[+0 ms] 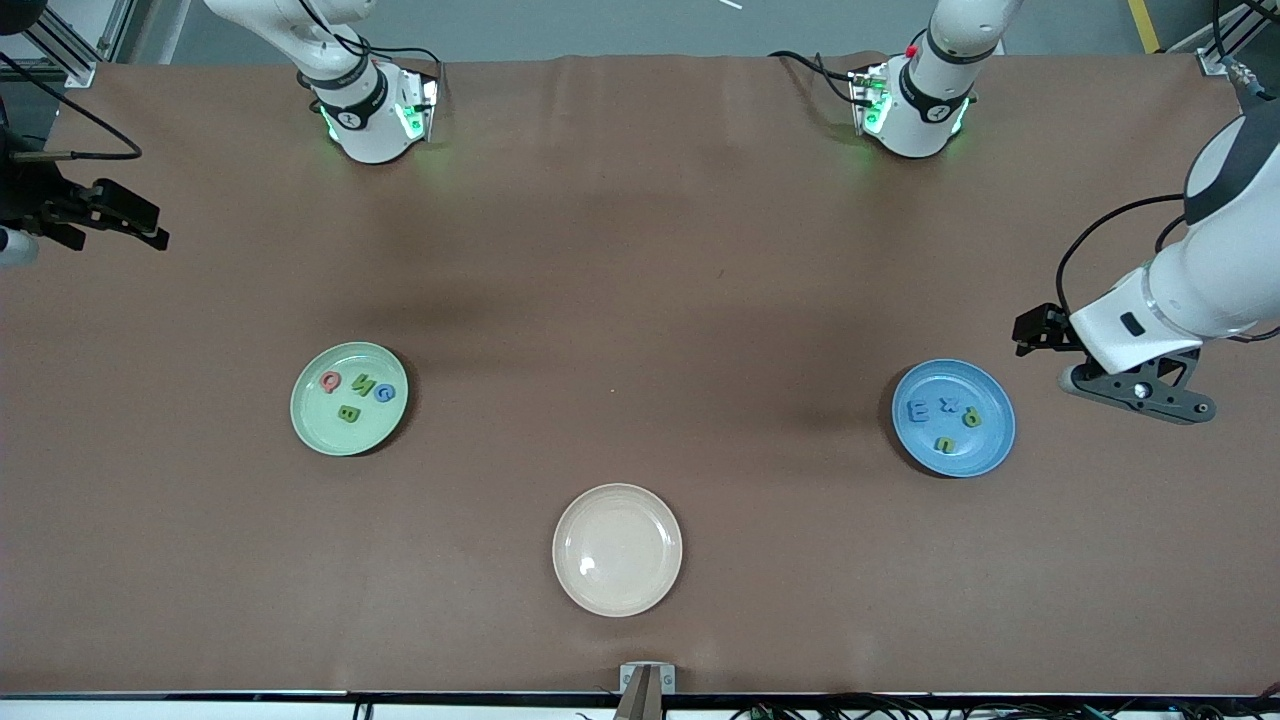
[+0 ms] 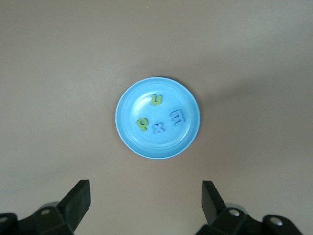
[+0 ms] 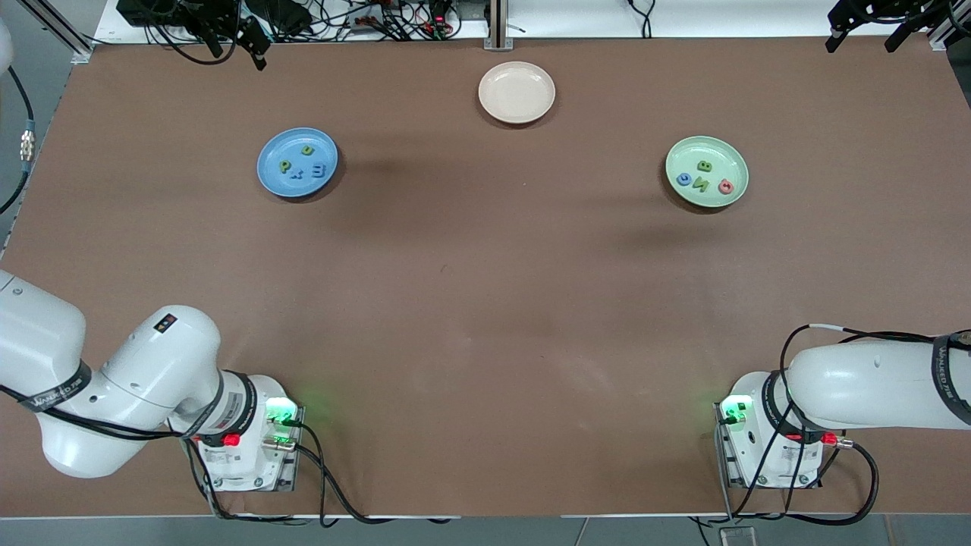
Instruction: Sort upper and lower case letters into plates
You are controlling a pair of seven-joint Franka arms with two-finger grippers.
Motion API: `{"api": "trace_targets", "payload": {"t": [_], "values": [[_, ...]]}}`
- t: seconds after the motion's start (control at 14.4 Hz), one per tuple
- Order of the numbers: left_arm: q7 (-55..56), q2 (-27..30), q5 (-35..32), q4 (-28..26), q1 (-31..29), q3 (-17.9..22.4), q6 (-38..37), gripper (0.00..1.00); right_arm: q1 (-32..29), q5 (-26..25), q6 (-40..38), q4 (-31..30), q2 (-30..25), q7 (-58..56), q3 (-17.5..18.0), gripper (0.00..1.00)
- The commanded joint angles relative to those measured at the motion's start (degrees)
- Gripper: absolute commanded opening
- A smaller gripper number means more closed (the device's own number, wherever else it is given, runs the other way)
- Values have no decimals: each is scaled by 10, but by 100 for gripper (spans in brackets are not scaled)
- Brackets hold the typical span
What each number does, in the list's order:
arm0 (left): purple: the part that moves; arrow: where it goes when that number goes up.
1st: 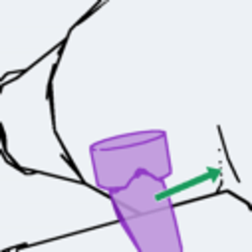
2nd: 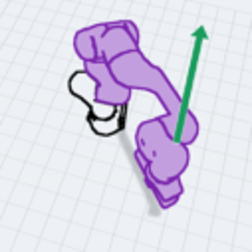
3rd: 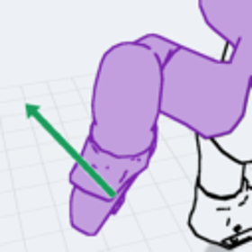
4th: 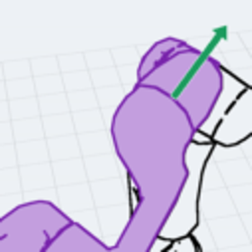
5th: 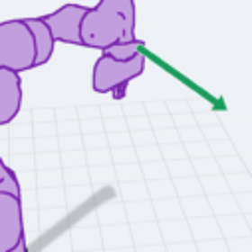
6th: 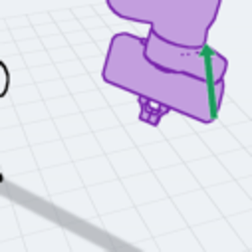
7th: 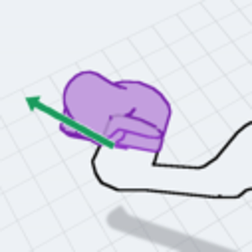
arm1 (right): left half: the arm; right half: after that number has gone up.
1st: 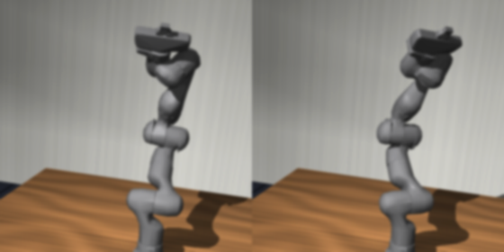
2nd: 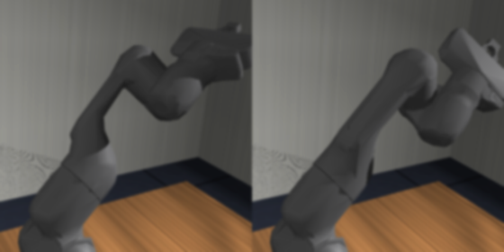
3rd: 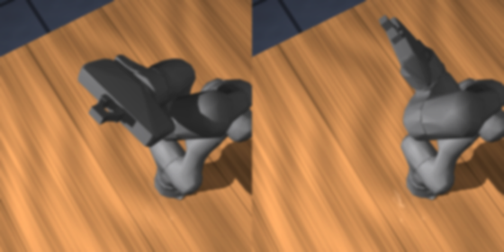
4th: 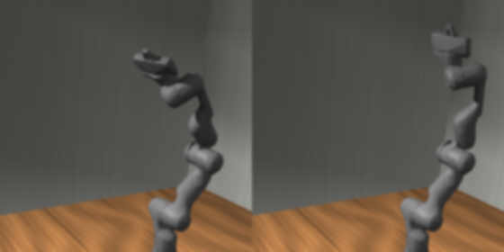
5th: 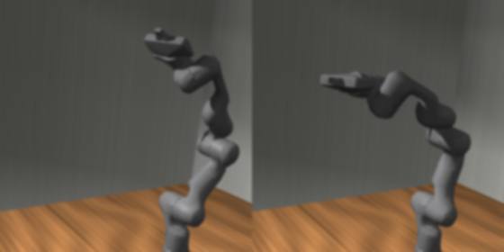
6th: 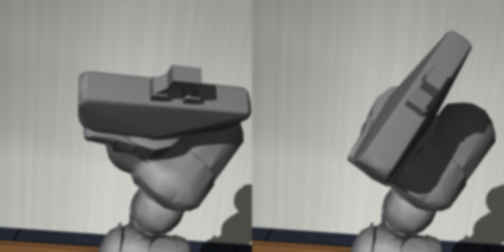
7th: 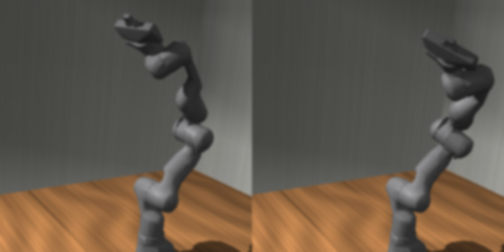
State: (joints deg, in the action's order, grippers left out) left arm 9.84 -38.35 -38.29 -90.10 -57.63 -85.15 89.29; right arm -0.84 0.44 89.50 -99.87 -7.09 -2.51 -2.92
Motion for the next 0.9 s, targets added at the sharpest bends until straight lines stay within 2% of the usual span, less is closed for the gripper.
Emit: {"api": "trace_targets", "payload": {"t": [0.0,0.21,0.42,0.62,0.83], "values": [[-19,106,107,4,12,59,45,100,-6,6,4,-16,-17,5,5,100],[-113,188,195,-2,14,129,80,100,-6,7,2,-16,-17,8,5,100],[-162,244,242,-3,13,174,80,100,-6,7,2,-16,-17,12,5,100],[-182,303,301,-14,11,198,82,100,-6,13,1,-17,-18,20,5,100],[-205,334,327,-24,5,202,85,100,-6,19,0,-16,-18,33,5,100]]}}
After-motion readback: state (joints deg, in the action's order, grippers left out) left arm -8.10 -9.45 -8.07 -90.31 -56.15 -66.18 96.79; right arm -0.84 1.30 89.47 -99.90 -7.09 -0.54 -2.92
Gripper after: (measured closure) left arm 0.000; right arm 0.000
